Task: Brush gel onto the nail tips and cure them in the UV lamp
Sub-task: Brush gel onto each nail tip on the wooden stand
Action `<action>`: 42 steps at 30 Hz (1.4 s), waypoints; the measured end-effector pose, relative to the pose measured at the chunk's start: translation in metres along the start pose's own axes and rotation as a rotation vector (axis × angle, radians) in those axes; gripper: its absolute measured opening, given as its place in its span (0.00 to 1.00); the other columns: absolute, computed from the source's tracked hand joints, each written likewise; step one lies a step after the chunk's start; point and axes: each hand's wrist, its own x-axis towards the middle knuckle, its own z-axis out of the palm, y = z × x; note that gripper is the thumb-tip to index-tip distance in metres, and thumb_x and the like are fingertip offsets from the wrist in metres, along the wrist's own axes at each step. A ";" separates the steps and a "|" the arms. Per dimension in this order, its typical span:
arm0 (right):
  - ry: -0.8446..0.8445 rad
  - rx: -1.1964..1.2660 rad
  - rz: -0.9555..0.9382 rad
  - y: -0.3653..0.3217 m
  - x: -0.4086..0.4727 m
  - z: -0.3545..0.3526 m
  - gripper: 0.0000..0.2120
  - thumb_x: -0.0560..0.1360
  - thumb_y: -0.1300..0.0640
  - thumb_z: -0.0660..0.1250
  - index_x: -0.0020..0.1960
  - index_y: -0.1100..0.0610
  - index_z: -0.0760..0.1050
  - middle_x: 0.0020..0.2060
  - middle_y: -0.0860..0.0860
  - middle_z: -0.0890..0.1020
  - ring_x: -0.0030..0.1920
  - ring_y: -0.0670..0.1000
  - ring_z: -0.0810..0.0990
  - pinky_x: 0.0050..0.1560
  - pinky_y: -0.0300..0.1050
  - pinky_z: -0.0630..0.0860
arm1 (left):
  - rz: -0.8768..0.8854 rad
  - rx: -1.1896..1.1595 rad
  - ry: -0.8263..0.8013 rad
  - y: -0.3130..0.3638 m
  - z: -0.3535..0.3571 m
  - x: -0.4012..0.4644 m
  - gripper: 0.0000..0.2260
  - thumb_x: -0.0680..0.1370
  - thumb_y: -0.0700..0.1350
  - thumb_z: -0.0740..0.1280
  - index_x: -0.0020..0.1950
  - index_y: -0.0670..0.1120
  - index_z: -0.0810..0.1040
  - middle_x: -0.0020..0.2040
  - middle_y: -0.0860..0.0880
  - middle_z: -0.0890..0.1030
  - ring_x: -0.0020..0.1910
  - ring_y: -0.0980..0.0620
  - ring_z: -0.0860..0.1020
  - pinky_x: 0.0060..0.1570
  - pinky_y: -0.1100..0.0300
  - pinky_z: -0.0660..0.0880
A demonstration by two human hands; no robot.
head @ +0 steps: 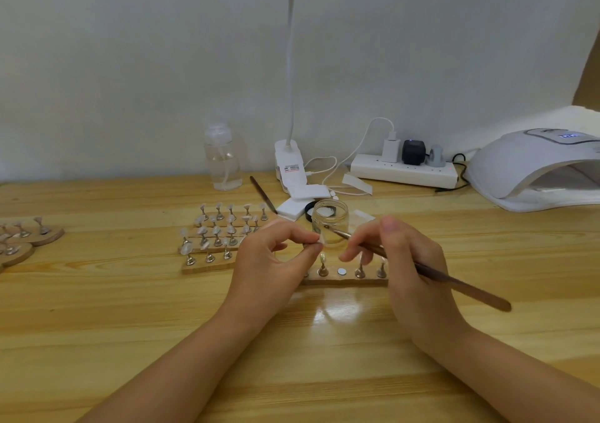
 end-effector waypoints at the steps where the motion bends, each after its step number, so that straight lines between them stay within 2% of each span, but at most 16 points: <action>1: -0.010 0.014 0.019 0.000 0.000 0.001 0.22 0.74 0.46 0.51 0.33 0.56 0.76 0.29 0.53 0.81 0.31 0.43 0.77 0.36 0.31 0.71 | 0.001 -0.002 0.001 0.000 0.000 0.000 0.11 0.69 0.39 0.73 0.36 0.55 0.78 0.37 0.57 0.80 0.43 0.61 0.77 0.48 0.64 0.73; 4: 0.006 0.075 0.041 -0.001 -0.002 0.001 0.23 0.73 0.44 0.51 0.30 0.56 0.75 0.25 0.55 0.79 0.28 0.43 0.77 0.34 0.32 0.72 | 0.002 0.000 0.002 0.000 0.000 0.000 0.11 0.69 0.39 0.73 0.36 0.56 0.78 0.37 0.57 0.80 0.43 0.62 0.77 0.48 0.65 0.73; 8: 0.029 -0.002 -0.014 -0.001 0.000 0.000 0.21 0.75 0.47 0.50 0.36 0.56 0.76 0.32 0.51 0.82 0.34 0.44 0.76 0.39 0.33 0.72 | 0.015 -0.012 0.002 -0.001 0.000 0.001 0.09 0.69 0.40 0.72 0.39 0.55 0.80 0.39 0.56 0.82 0.44 0.61 0.78 0.47 0.67 0.72; 13: 0.059 0.004 -0.032 0.000 0.000 -0.002 0.22 0.75 0.47 0.49 0.36 0.56 0.76 0.32 0.52 0.81 0.34 0.45 0.77 0.38 0.33 0.72 | 0.086 -0.005 0.042 -0.001 0.001 0.002 0.12 0.70 0.38 0.71 0.41 0.56 0.80 0.41 0.56 0.81 0.44 0.66 0.76 0.44 0.76 0.68; 17: 0.013 -0.122 -0.080 0.000 0.000 -0.002 0.19 0.76 0.49 0.49 0.36 0.53 0.75 0.33 0.48 0.81 0.37 0.42 0.76 0.39 0.31 0.70 | 0.079 0.031 0.044 -0.002 0.000 0.001 0.12 0.69 0.39 0.72 0.41 0.58 0.80 0.37 0.63 0.81 0.44 0.68 0.77 0.44 0.77 0.67; 19: -0.009 -0.218 -0.136 -0.001 0.000 0.000 0.17 0.76 0.50 0.50 0.37 0.50 0.74 0.33 0.45 0.80 0.38 0.41 0.76 0.41 0.33 0.70 | 0.059 0.043 0.051 -0.002 0.000 0.001 0.12 0.69 0.41 0.73 0.40 0.60 0.79 0.38 0.68 0.80 0.44 0.69 0.77 0.44 0.76 0.69; 22: -0.006 -0.263 -0.172 -0.001 0.002 0.001 0.17 0.76 0.51 0.50 0.38 0.51 0.75 0.34 0.42 0.79 0.39 0.41 0.76 0.43 0.34 0.70 | 0.058 0.054 0.063 -0.001 0.001 0.000 0.15 0.69 0.40 0.72 0.38 0.62 0.77 0.37 0.71 0.79 0.44 0.68 0.77 0.44 0.73 0.71; 25: -0.034 -0.249 -0.115 0.000 0.001 0.001 0.18 0.76 0.49 0.50 0.38 0.52 0.76 0.33 0.44 0.79 0.38 0.41 0.77 0.43 0.36 0.70 | 0.062 0.033 0.059 -0.001 0.001 0.000 0.14 0.69 0.39 0.72 0.39 0.61 0.79 0.36 0.68 0.80 0.44 0.67 0.78 0.44 0.72 0.71; 29: -0.027 -0.158 -0.075 -0.001 -0.001 -0.001 0.19 0.75 0.48 0.50 0.32 0.48 0.74 0.27 0.49 0.79 0.30 0.41 0.76 0.40 0.45 0.68 | 0.083 0.010 0.050 0.000 0.001 0.001 0.14 0.69 0.38 0.72 0.40 0.58 0.80 0.38 0.62 0.81 0.44 0.67 0.78 0.45 0.76 0.69; 34: -0.024 -0.224 -0.075 -0.001 0.001 0.001 0.18 0.75 0.47 0.50 0.37 0.50 0.75 0.35 0.46 0.81 0.36 0.42 0.77 0.42 0.39 0.70 | 0.089 0.014 0.026 -0.001 0.001 0.000 0.13 0.69 0.38 0.71 0.42 0.58 0.80 0.40 0.59 0.81 0.44 0.65 0.78 0.46 0.75 0.69; 37: -0.013 -0.106 -0.016 -0.002 -0.001 0.000 0.21 0.74 0.45 0.50 0.31 0.50 0.75 0.28 0.52 0.80 0.30 0.44 0.77 0.43 0.44 0.71 | 0.084 0.007 0.017 0.000 0.001 0.001 0.12 0.69 0.38 0.71 0.43 0.57 0.80 0.41 0.58 0.81 0.44 0.65 0.78 0.46 0.75 0.69; 39: 0.009 -0.091 -0.040 -0.002 -0.001 -0.001 0.20 0.75 0.46 0.50 0.32 0.50 0.75 0.28 0.52 0.80 0.29 0.44 0.76 0.40 0.38 0.71 | 0.075 0.002 0.021 0.000 0.001 0.001 0.13 0.70 0.38 0.71 0.42 0.58 0.79 0.40 0.58 0.81 0.44 0.66 0.77 0.45 0.75 0.69; 42: -0.013 -0.182 -0.056 -0.001 0.002 0.000 0.18 0.75 0.47 0.50 0.36 0.51 0.75 0.34 0.47 0.81 0.35 0.41 0.77 0.39 0.30 0.69 | 0.064 -0.004 0.019 0.001 0.001 0.000 0.13 0.70 0.38 0.71 0.42 0.58 0.80 0.40 0.58 0.81 0.44 0.65 0.77 0.46 0.75 0.70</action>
